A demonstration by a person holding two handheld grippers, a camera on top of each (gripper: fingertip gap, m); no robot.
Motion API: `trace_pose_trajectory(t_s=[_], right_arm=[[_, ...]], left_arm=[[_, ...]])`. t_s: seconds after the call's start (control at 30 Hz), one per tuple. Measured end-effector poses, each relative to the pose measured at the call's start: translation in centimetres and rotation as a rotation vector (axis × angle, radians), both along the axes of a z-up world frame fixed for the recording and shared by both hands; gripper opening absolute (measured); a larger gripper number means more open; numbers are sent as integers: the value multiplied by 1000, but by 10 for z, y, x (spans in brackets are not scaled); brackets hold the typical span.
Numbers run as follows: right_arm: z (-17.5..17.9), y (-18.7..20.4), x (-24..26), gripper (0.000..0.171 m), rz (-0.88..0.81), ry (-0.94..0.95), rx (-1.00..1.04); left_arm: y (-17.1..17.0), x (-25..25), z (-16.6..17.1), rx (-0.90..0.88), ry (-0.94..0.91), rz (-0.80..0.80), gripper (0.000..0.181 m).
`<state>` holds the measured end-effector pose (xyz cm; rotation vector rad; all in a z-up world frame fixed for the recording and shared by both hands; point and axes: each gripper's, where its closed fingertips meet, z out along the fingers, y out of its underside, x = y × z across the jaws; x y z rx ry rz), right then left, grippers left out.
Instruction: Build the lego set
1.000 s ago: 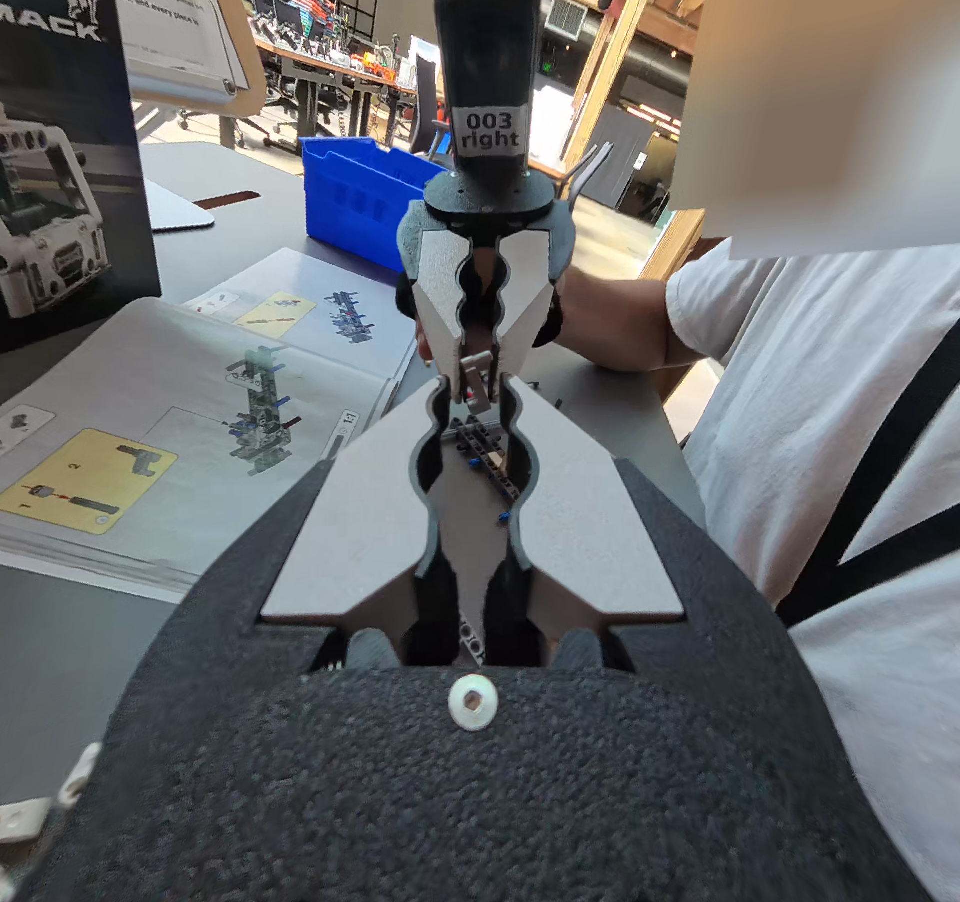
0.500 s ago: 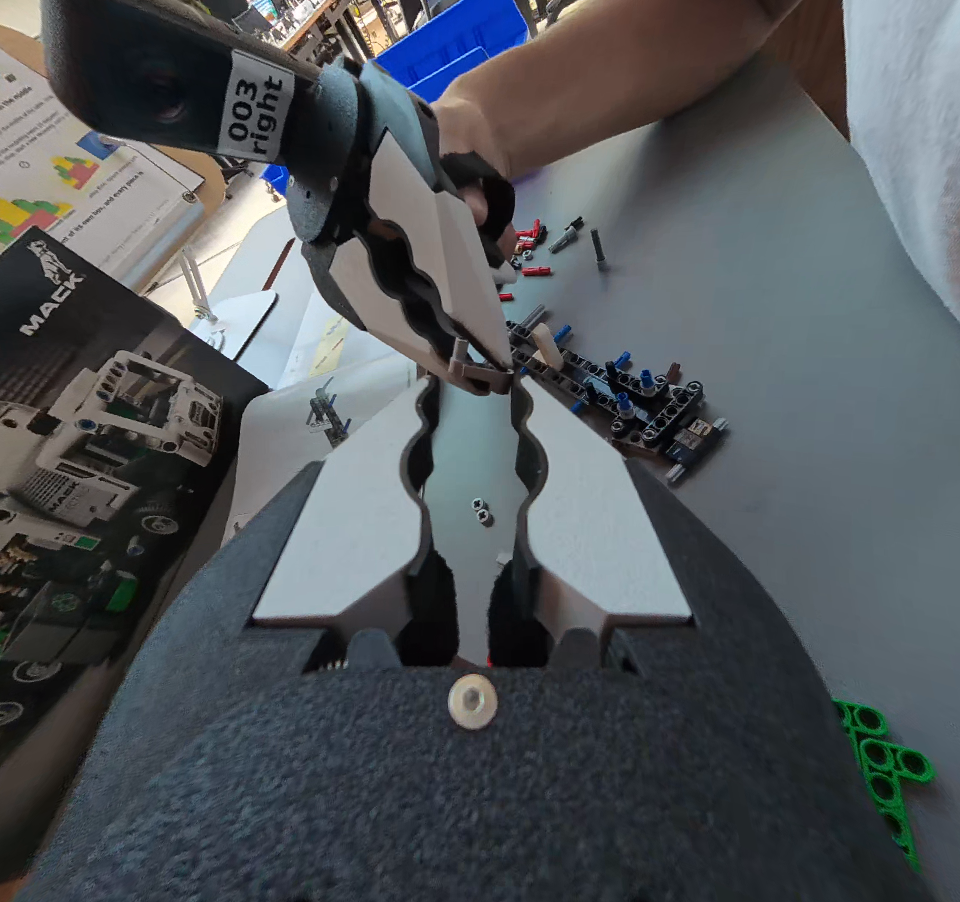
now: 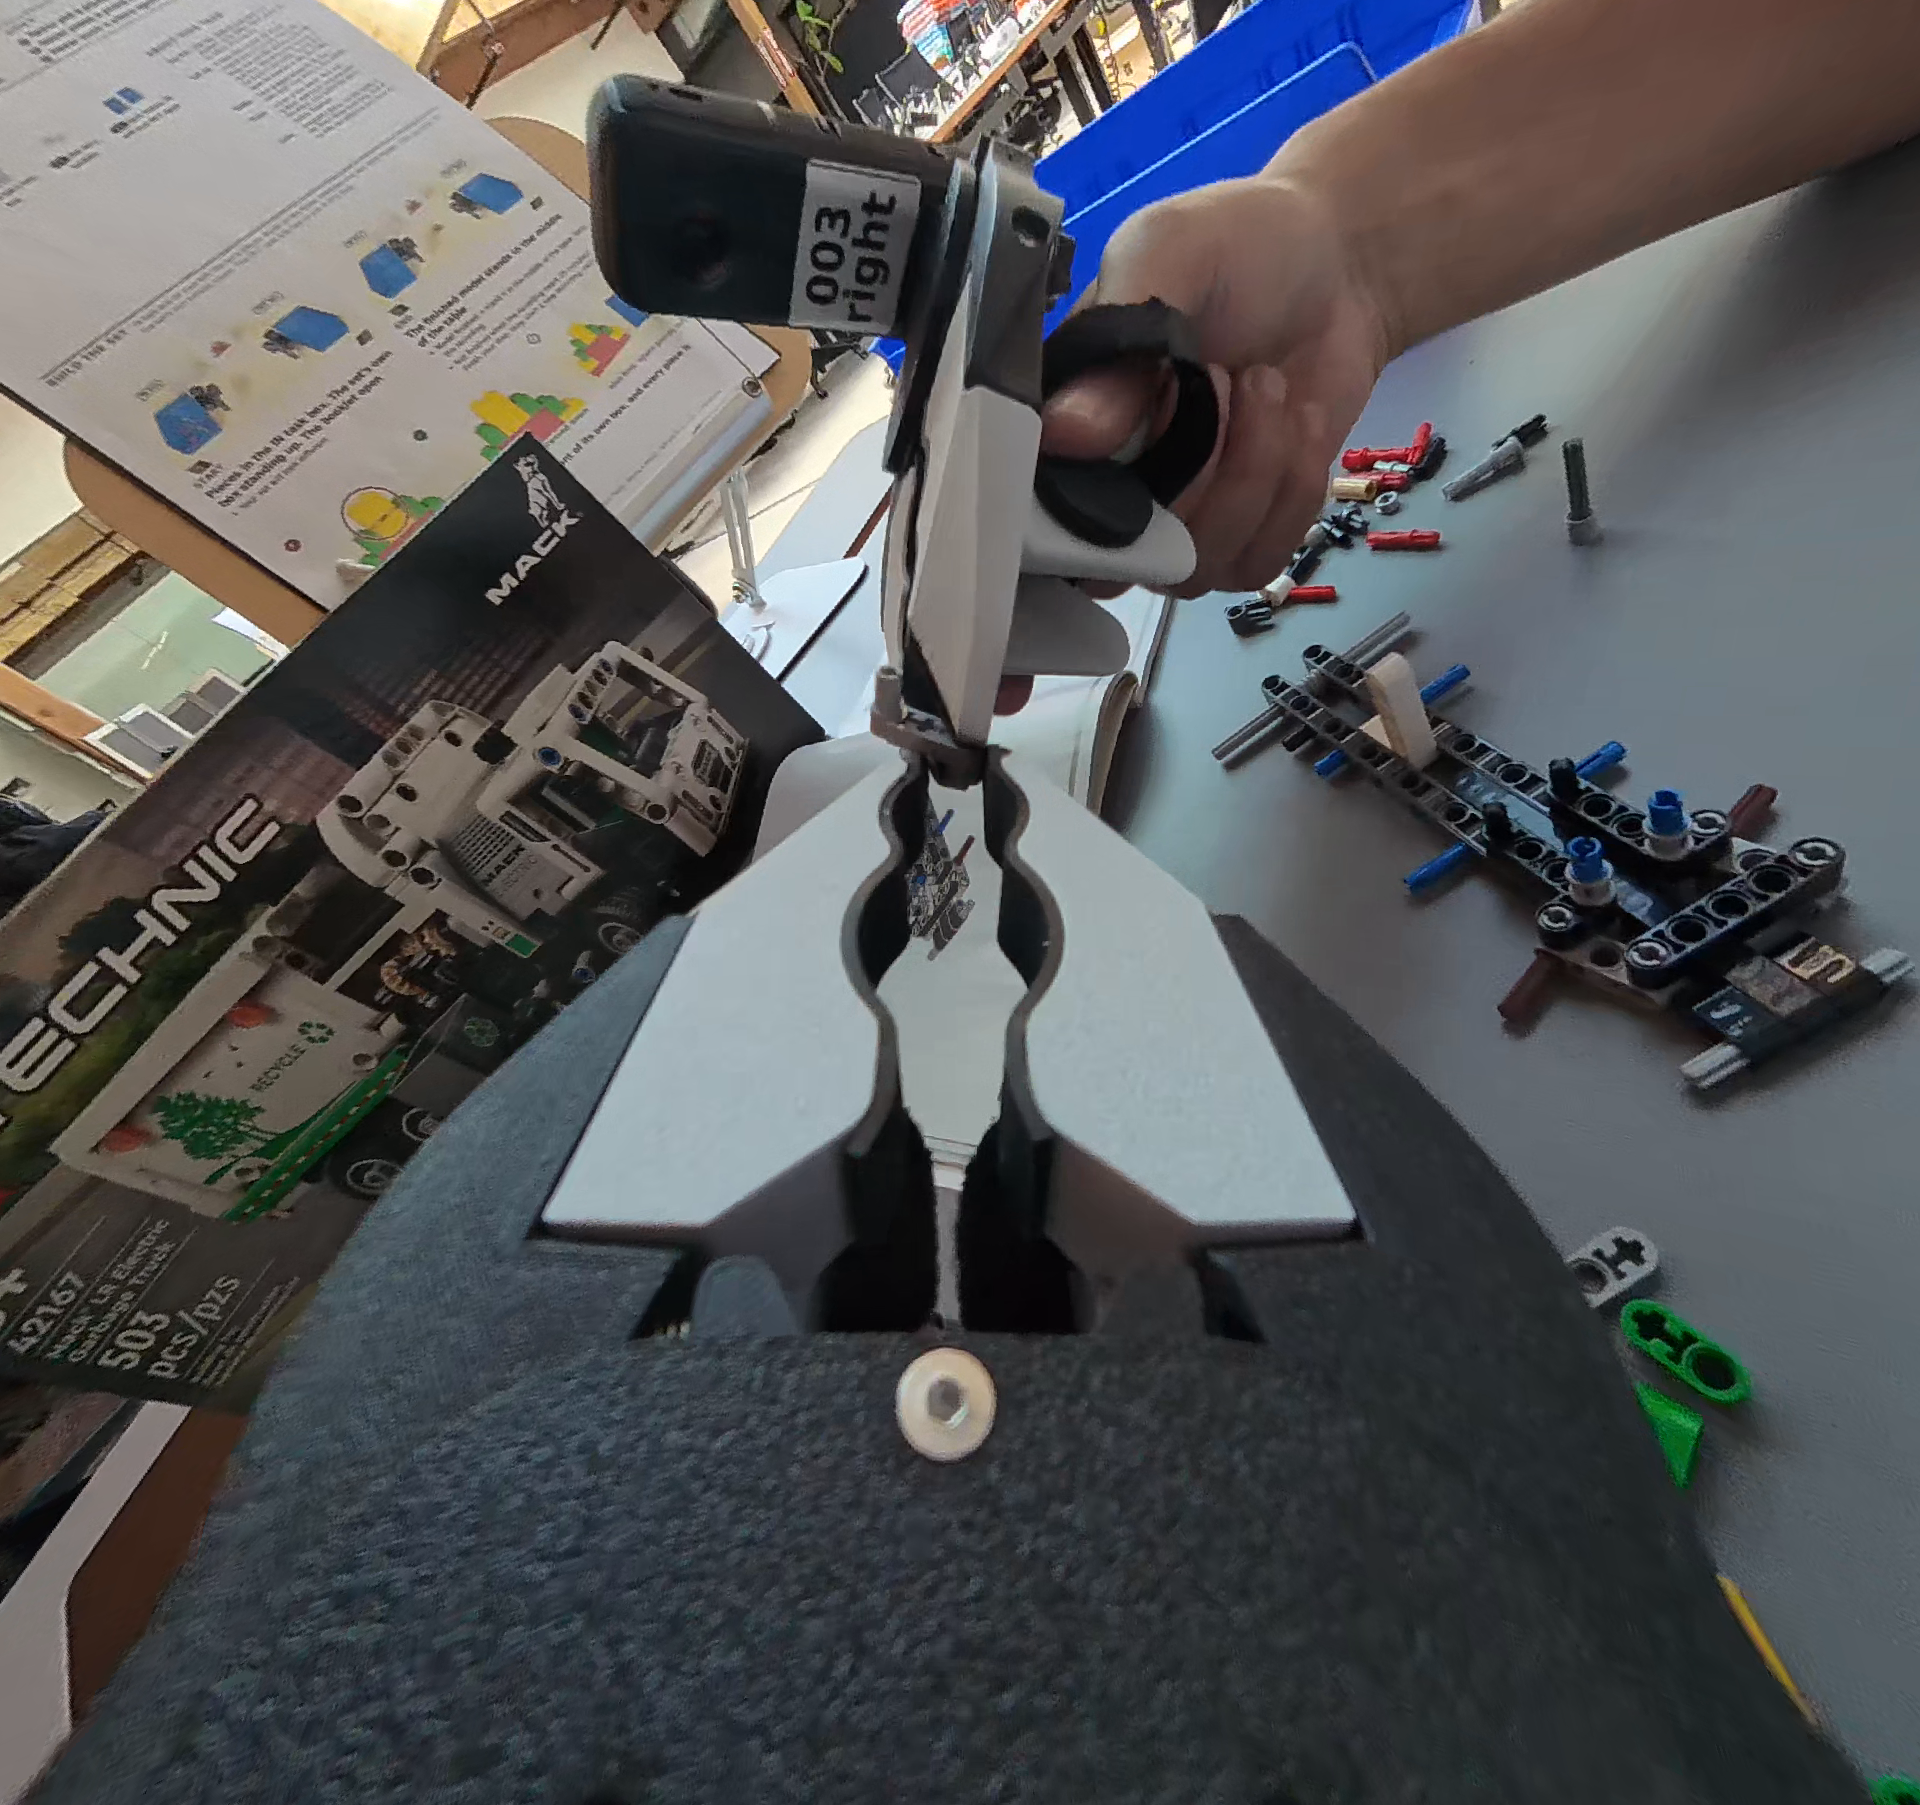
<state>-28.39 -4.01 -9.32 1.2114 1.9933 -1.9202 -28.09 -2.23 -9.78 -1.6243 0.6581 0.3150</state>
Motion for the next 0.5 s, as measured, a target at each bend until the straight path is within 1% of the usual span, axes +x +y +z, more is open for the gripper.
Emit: trace_pose_trajectory(t_s=[0.07, 0.13, 0.2, 0.27, 0.4, 0.5], right_arm=[[-4, 2, -2, 5, -10, 3, 34], [-10, 2, 1, 5, 12, -1, 85], [-19, 3, 6, 4, 41, 5, 171], [-29, 1, 16, 5, 106, 19, 275], [-44, -3, 37, 5, 235, 35, 415], [-45, -15, 53, 4, 331, 28, 396]], left_arm=[[0, -1, -4, -20, 0, -3, 8], [-2, 3, -9, -78, -55, -41, 11], [-4, 7, -13, -152, -148, -71, 24], [-7, 13, -16, -214, -202, -114, 32], [-18, 30, -21, -253, -201, -231, 32], [-27, 54, -24, -296, -255, -349, 32]])
